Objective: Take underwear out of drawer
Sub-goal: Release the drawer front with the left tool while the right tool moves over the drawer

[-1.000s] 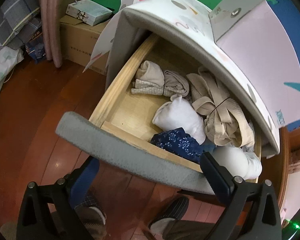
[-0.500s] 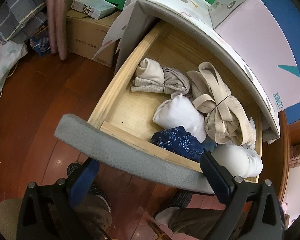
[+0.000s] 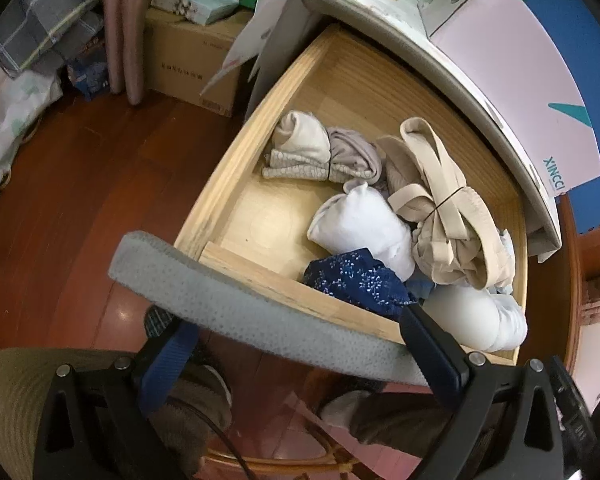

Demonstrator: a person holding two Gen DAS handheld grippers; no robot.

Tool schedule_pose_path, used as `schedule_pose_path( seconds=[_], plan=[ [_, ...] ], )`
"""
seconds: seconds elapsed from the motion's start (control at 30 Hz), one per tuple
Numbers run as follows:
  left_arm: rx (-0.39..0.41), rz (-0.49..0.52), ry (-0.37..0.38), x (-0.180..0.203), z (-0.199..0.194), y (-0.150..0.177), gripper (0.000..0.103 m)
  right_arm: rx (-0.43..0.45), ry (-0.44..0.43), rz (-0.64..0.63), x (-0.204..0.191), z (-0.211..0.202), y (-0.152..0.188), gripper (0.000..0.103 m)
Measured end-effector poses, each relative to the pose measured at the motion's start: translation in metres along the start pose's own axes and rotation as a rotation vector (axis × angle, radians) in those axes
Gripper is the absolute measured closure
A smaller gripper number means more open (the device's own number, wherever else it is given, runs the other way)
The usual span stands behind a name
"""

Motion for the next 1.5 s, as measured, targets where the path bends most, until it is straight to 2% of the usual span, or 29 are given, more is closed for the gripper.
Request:
schedule_pose_path(
  seconds=[0.37, 0.53, 0.73, 0.9, 1.03, 1.07, 1.13, 1.2, 1.23, 1.33, 1.5],
  plan=[
    [-0.013, -0.02, -0.005, 0.002, 0.002, -0.003, 0.0, -0.058, -0.049, -0.009, 0.014, 0.011, -0.008, 0.0],
    [-0.05, -0.014, -0.043, 0.006, 0.003, -0.008, 0.001, -0.108, -0.097, 0.012, 0.016, 0.017, -0.019, 0.0],
    [-0.069, 0.017, -0.094, 0.012, -0.005, -0.01, 0.003, -0.124, -0.119, -0.005, 0.02, 0.017, -0.045, 0.0],
    [-0.068, 0.091, -0.137, 0.021, -0.021, -0.011, 0.003, -0.139, -0.05, -0.081, 0.026, 0.026, -0.069, 0.003],
    [-0.054, 0.175, -0.151, 0.029, -0.034, -0.015, 0.003, -0.176, -0.029, -0.12, 0.029, 0.04, -0.08, 0.013],
    [-0.013, 0.234, -0.162, 0.036, -0.041, -0.017, 0.003, -0.184, -0.026, -0.125, 0.029, 0.044, -0.083, 0.015],
    [0.071, 0.361, -0.23, 0.05, -0.056, -0.021, 0.003, -0.183, -0.018, -0.132, 0.031, 0.049, -0.088, 0.016],
    [0.094, 0.456, -0.23, 0.064, -0.066, -0.023, 0.003, -0.19, -0.012, -0.144, 0.031, 0.056, -0.091, 0.023],
    [0.085, 0.494, -0.214, 0.07, -0.068, -0.024, 0.003, -0.193, -0.011, -0.155, 0.03, 0.059, -0.092, 0.025],
    [0.041, 0.529, -0.176, 0.077, -0.063, -0.027, 0.003, -0.205, -0.005, -0.189, 0.024, 0.068, -0.094, 0.028],
    [-0.073, 0.484, -0.146, 0.08, -0.033, -0.032, 0.003, -0.254, -0.062, -0.18, 0.017, 0.073, -0.09, 0.028]
  ],
)
Point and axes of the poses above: each gripper's, at about its wrist camera, not at the fingertips, and z roughly the way its jaws point, x to its right, y to its underside, the point moved 3 cm from there along z, roughly the way its jaws point, and after that the axes turned 1 degree about -y, right-handed, at the moved point
